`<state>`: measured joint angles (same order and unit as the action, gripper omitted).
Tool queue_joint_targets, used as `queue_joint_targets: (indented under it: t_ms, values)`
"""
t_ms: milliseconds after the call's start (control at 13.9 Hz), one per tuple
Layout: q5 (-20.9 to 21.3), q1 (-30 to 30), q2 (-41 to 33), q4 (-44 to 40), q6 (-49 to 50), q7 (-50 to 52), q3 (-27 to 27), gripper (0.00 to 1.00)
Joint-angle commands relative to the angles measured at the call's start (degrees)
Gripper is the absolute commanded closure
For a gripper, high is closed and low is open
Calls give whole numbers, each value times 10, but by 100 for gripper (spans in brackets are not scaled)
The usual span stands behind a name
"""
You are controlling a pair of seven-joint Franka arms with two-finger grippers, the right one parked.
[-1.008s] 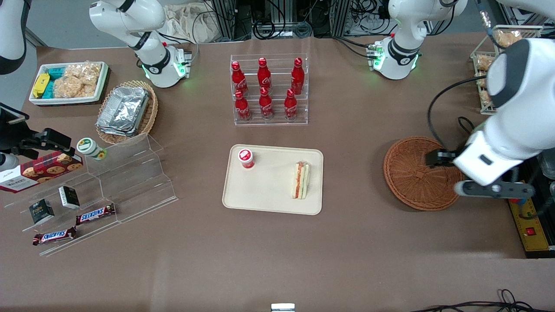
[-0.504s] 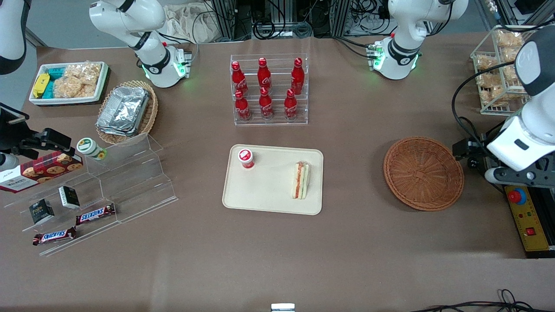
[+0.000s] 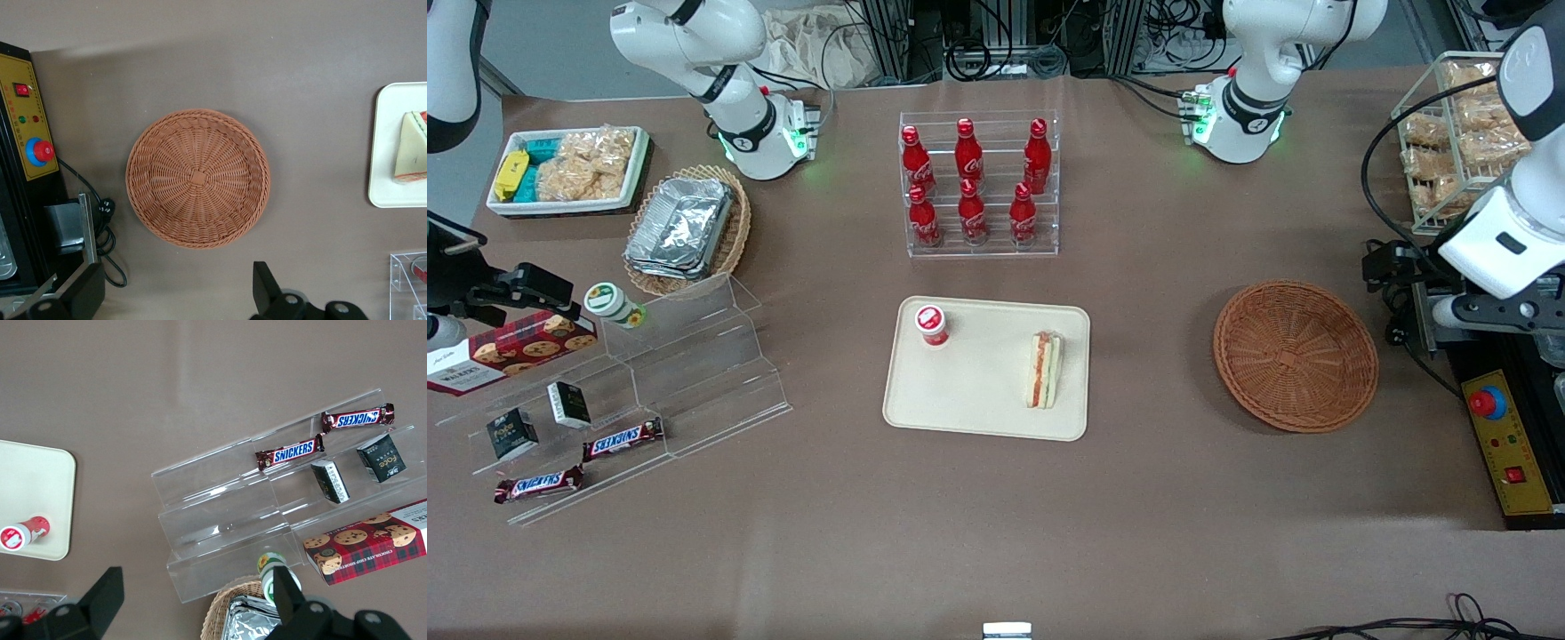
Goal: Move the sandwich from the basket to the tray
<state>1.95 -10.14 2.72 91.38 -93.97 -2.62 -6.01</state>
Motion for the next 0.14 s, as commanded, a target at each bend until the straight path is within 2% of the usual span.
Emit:
queue_joint_targets:
  t_ms: [0,72]
  values:
    - [-5,-7,-31,32,-12,-2,-11,0]
    - [-6,-5,-27,24,-12,-2,-12,0]
